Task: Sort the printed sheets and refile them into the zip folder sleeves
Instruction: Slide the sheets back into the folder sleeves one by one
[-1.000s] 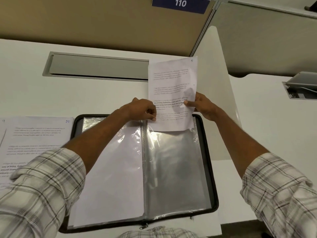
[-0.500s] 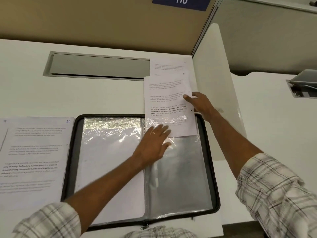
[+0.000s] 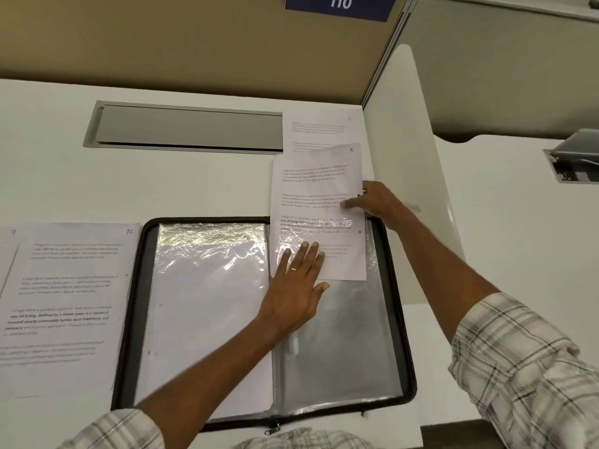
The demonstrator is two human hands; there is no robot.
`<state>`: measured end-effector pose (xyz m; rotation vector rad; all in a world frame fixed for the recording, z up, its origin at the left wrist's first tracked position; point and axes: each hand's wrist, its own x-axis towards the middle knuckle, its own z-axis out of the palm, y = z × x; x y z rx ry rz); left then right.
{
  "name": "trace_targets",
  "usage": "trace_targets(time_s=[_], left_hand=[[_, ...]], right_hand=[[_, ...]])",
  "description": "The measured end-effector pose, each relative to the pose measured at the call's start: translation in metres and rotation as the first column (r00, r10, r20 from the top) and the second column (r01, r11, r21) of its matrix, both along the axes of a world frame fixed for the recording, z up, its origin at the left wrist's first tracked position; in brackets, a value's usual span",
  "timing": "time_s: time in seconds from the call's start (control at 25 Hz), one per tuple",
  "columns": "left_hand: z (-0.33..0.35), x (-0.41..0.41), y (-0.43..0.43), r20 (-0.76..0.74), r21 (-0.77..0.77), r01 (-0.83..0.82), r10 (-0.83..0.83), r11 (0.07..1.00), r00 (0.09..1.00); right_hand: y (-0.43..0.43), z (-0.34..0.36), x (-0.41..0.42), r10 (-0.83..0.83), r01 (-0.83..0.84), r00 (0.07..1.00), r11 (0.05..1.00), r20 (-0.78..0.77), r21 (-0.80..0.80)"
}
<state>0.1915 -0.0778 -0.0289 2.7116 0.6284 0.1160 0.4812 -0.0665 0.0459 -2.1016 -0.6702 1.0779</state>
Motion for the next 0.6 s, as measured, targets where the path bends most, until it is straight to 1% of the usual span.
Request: trace_targets(time_s=[0.08,0.12,0.16,0.24,0.32,0.4,0.48,0.6], left_hand=[[-0.002,-0.003,-0.004,-0.020,0.023,0.007,-0.007,1.000,1.000],[-0.003,-0.003,-0.006,-0.030,0.031,0.007,-0.006,0.999,1.000],[-0.003,-0.002,-0.007,-0.038,0.032,0.004,-0.002,0.999,0.999],[-0.001,0.000,-0.007,-0.041,0.015,-0.002,0.002,1.000,0.999],[0.001,0.003,-0.005,-0.039,-0.004,-0.008,0.008,1.000,0.999],[0.003,0.005,-0.003,-0.027,-0.005,-0.022,0.022,1.000,0.999],[0.005,0.005,-0.003,-0.028,0.001,-0.030,0.030,1.000,0.999],[0.003,0.001,-0.005,-0.041,0.022,-0.043,0.044,0.999,0.998]], right_hand=[[0.005,0.002,-0.002,-0.058,0.059,0.998,0.991,-0.016,0.117],[0.008,0.002,-0.002,-0.071,0.069,0.997,0.985,0.011,0.155],[0.010,0.001,-0.001,-0.055,0.046,0.997,0.986,0.054,0.161],[0.012,-0.001,0.006,0.082,-0.091,0.990,0.993,0.113,0.075],[0.015,0.005,0.014,0.262,-0.258,0.961,0.965,0.091,-0.055],[0.019,0.013,0.021,0.352,-0.336,0.933,0.926,0.073,-0.169],[0.026,0.021,0.025,0.363,-0.343,0.930,0.914,0.057,-0.215],[0.044,0.034,0.026,0.307,-0.294,0.946,0.947,0.102,-0.127]])
